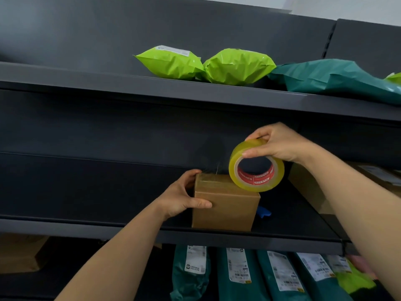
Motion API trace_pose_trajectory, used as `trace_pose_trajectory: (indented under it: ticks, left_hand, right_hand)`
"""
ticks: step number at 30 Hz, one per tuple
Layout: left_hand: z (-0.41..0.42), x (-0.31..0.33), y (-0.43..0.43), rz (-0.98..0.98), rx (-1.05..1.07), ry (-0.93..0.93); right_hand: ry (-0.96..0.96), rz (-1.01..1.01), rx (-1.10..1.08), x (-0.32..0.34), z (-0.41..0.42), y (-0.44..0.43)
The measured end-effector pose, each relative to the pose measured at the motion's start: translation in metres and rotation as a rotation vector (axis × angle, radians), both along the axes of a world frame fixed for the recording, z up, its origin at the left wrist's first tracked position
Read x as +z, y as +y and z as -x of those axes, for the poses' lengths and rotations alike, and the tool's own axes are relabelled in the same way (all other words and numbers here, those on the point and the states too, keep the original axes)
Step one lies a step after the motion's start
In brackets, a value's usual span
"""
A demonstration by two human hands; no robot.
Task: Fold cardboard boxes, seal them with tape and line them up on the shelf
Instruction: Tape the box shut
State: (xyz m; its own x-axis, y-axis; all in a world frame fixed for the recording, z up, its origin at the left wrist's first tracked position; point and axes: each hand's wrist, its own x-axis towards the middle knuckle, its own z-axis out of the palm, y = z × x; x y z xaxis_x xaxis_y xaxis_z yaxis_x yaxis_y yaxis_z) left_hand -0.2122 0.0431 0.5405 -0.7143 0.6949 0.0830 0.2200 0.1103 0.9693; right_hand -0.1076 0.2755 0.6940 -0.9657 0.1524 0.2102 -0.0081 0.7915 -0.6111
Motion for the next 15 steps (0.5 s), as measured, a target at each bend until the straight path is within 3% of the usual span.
trace_pose_trajectory:
  ticks: [15]
  left_hand:
    - [0.003, 0.001, 0.001, 0.027, -0.016, 0.025]
  right_hand:
    - [-0.209, -0.103, -0.102, -0.026, -0.033, 0.057]
